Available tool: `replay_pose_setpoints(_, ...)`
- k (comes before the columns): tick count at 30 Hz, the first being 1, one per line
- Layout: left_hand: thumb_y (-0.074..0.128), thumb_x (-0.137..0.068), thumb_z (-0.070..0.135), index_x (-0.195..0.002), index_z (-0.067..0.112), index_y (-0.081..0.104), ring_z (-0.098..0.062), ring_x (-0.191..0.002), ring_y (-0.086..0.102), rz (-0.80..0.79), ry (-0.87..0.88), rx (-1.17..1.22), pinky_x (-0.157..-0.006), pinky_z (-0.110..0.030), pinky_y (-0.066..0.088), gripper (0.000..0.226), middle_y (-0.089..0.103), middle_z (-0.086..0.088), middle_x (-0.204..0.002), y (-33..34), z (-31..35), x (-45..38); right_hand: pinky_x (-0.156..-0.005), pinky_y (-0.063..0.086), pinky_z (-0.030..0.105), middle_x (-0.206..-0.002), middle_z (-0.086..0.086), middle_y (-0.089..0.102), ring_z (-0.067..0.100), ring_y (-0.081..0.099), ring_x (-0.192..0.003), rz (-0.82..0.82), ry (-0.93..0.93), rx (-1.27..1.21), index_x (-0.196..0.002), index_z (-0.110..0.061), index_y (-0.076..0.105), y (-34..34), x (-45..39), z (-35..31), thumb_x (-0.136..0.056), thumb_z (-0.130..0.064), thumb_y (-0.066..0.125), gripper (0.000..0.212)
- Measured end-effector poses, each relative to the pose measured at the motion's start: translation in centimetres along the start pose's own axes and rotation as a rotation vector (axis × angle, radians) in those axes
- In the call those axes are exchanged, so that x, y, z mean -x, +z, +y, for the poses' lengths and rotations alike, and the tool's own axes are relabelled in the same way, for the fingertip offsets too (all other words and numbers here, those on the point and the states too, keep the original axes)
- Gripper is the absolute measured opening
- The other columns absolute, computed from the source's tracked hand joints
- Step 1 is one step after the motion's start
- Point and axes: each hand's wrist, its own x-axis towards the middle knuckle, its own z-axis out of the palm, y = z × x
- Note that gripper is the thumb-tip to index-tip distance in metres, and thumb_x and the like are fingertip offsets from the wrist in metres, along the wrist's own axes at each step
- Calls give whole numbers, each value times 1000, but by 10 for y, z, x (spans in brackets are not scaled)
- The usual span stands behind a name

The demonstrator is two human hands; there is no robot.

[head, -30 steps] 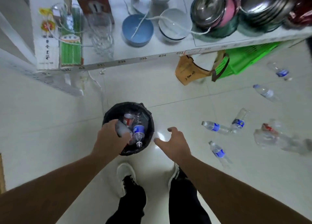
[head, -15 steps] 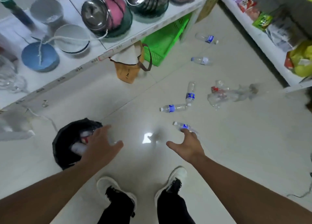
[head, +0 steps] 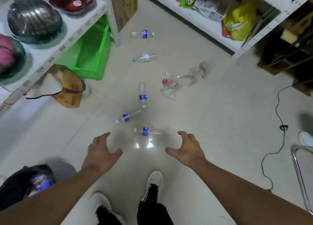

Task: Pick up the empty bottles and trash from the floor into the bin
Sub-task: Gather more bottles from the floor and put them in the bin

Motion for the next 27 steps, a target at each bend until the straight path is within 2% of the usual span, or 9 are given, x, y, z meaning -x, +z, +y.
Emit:
replay_pose_setpoints(6,73,-87,54,-165,34,33,-23,-153,31,-44,62,-36,-114,-48,42,90,33,5,-165,26,62,-22,-101,54,45,-153,-6,41,25,47,-140,1,42,-53,-159,-39,36,-11,-15,19,-72,-71,75,101)
replay_pose_setpoints(11,72,-85,53,-165,33,32,-23,-152,30,-104,62,-89,-112,-46,43,92,34,5,-164,23,72,-53,-99,53,43,-152,-6,42,24,46,-140,-31,67,-79,-158,-40,36,7,-20,10,-72,-70,77,100)
replay_pose_setpoints(16,73,-86,48,-163,31,34,-27,-147,36,-153,69,-177,-111,-50,44,89,38,0,-160,17,72,-102,-103,52,46,-151,-7,43,23,45,-139,-58,90,-67,-158,-43,36,27,-41,-10,-71,-67,78,99)
replay_pose_setpoints(21,76,-84,48,-165,31,30,-29,-145,38,-154,149,-279,-106,-51,47,94,39,-1,-160,44,50,-189,-105,51,51,-158,-6,38,25,44,-140,-70,49,19,-160,-43,33,84,-120,-14,-71,-66,78,103)
replay_pose_setpoints(27,77,-84,46,-163,28,32,-34,-138,46,-138,212,-377,-103,-53,51,93,45,-6,-154,139,1,-303,-99,50,52,-170,-5,25,32,42,-142,-83,-106,208,-161,-48,20,197,-245,15,-66,-68,81,115)
